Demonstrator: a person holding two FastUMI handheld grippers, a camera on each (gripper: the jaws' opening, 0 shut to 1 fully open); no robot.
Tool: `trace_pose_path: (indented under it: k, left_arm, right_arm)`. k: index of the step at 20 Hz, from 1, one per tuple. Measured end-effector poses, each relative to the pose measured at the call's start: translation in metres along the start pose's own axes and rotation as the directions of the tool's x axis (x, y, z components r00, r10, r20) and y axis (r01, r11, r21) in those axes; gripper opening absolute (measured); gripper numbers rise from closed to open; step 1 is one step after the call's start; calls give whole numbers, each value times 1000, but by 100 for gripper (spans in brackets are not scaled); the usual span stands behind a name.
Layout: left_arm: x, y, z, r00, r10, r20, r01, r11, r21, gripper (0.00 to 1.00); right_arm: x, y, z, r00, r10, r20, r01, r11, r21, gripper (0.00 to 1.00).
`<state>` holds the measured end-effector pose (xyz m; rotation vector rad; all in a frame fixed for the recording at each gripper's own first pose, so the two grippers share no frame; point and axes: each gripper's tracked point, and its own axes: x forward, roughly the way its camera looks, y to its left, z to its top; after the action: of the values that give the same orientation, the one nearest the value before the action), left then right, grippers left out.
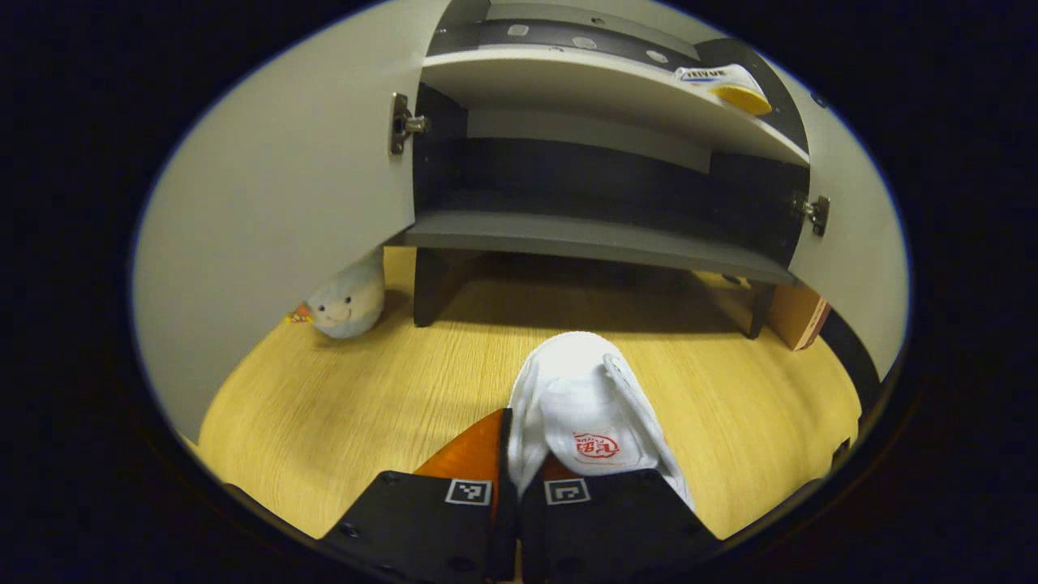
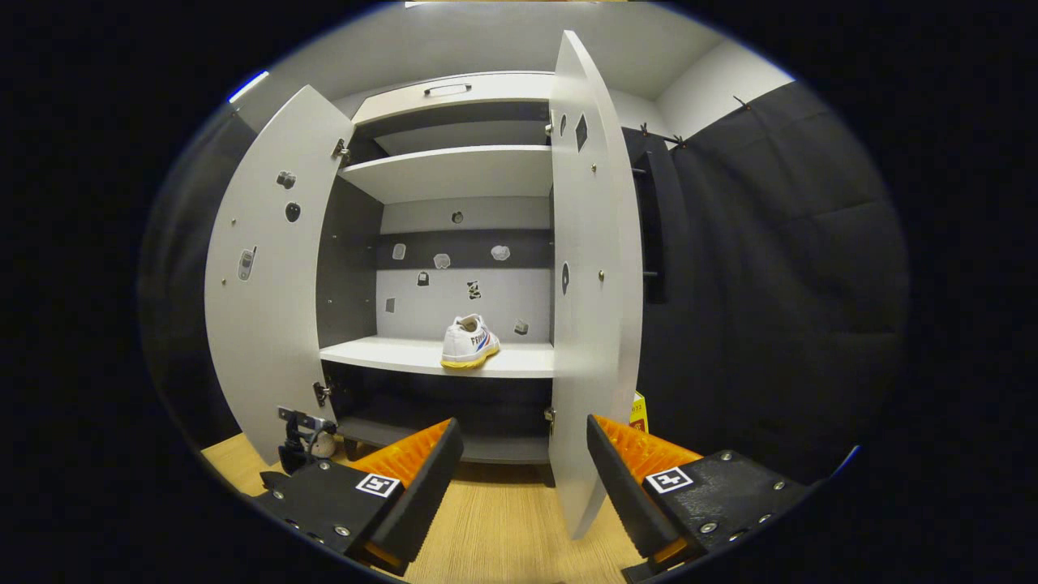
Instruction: Grab one shoe with the right hand and put it into the shoe cabinet, grab the other shoe with the left hand and put it into the shoe cabinet; then close the right door with the right hand and the left door with the left hand.
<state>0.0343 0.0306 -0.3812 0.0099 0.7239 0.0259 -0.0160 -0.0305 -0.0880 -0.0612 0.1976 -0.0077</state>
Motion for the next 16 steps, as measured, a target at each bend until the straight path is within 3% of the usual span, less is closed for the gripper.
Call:
trace_pose_path:
  k: [4,8,13,16]
  left_arm:
    - [-83,-10,115,983,-7,181,6,1000,4,10]
    - [-126,-26,245,939,-44,342,41,999,15,10]
    - [-80,-45,376,903,-70,425,54,997,48,9]
    - [-6,-62,424,924,-84,374,42,992,120,9]
  right_arm:
    - [4,-2,-1,1000,2,-6,-2,1000,1,94]
    - [3,-3,-1,1000,5,2,-5,1000,10,94]
    - [-1,-5,6,1000,2,16,-2,1000,13,94]
    - [-5,-7,10,1000,-10,20,10,1000,7,94]
